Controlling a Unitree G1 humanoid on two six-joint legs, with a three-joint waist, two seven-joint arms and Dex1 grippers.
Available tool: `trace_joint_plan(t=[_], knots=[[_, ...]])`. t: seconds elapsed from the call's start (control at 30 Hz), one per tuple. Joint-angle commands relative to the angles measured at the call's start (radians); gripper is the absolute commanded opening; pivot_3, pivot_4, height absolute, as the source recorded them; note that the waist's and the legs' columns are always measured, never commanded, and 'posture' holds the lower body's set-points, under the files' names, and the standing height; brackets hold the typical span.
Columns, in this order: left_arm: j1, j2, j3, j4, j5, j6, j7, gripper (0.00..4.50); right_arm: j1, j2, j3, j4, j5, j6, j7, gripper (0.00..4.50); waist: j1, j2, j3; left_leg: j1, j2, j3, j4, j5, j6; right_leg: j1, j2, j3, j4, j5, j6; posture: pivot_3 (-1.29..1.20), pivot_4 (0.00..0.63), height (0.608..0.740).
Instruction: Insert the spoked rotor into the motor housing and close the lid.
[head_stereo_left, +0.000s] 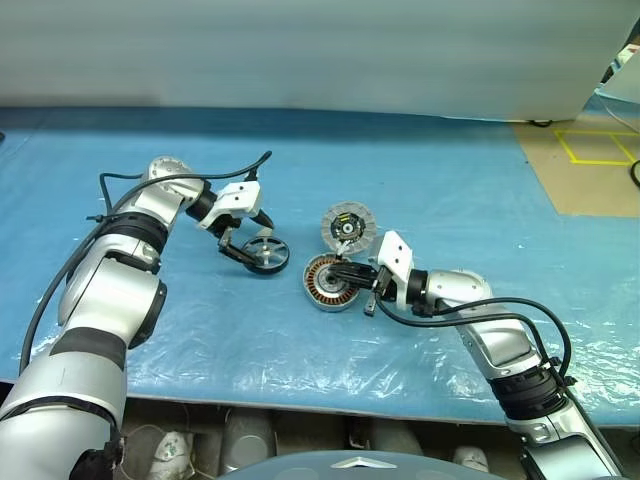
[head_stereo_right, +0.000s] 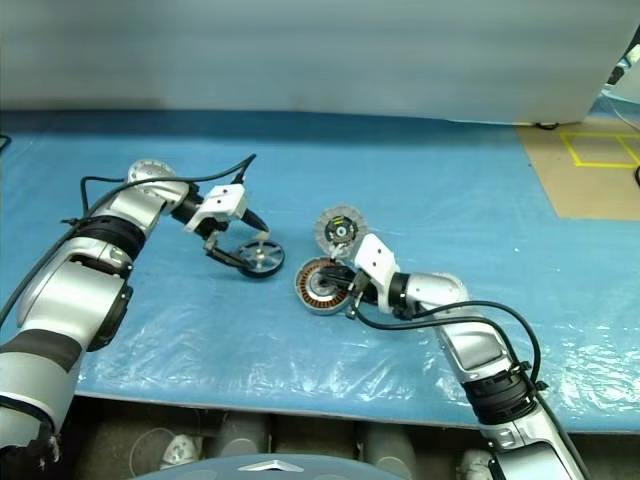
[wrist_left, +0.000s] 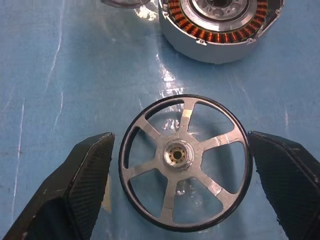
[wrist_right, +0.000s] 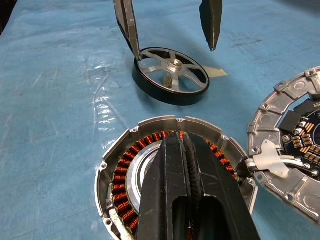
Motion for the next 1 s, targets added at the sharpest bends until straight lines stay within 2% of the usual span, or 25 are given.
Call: trace_joint_plan(t=[0.03,0.7,0.8,0.9,1.0], knots=[[-0.033,-0.003,0.036,0.017,0.02,-0.025,0.01,4.5,0.016,0.003,-0.02,-0.06,0.019,-0.002,-0.016,0.04,0.0,0.0,0.0,0.0,0.0,0.0,0.0,0.0,0.0,0.0,0.0,0.0,0.0,0.0,0.0,0.0,0.15,0.74],[-0.054,-0.031,0.057,0.085,0.142,-0.073,0.074,4.5,0.044,-0.016,-0.04,-0.102,0.038,0.026,-0.038,0.04,0.001,-0.002,0.001,0.0,-0.001,-0.001,0.0,0.0,0.0,0.0,0.0,0.0,0.0,0.0,0.001,0.0,0.15,0.74],[-0.053,-0.034,0.065,0.084,0.143,-0.076,0.075,3.9,0.05,-0.015,-0.034,-0.106,0.038,0.027,-0.042,0.0,0.0,-0.002,0.001,0.0,-0.001,-0.001,0.0,0.0,0.0,0.0,0.0,0.0,0.0,0.0,0.001,0.0,0.15,0.74],[-0.052,-0.031,0.069,0.082,0.151,-0.089,0.087,2.95,0.049,-0.013,-0.034,-0.106,0.039,0.028,-0.043,0.0,-0.001,-0.002,0.001,0.0,-0.001,-0.001,0.0,0.0,0.0,0.0,0.0,0.0,0.0,0.0,0.001,0.0,0.15,0.74],[-0.052,-0.024,0.073,0.083,0.158,-0.086,0.075,2.95,0.046,-0.013,-0.035,-0.1,0.038,0.027,-0.042,0.0,0.0,-0.002,0.001,0.0,-0.001,-0.001,0.0,0.0,0.0,0.0,0.0,0.0,0.0,0.0,0.001,0.0,0.15,0.74]])
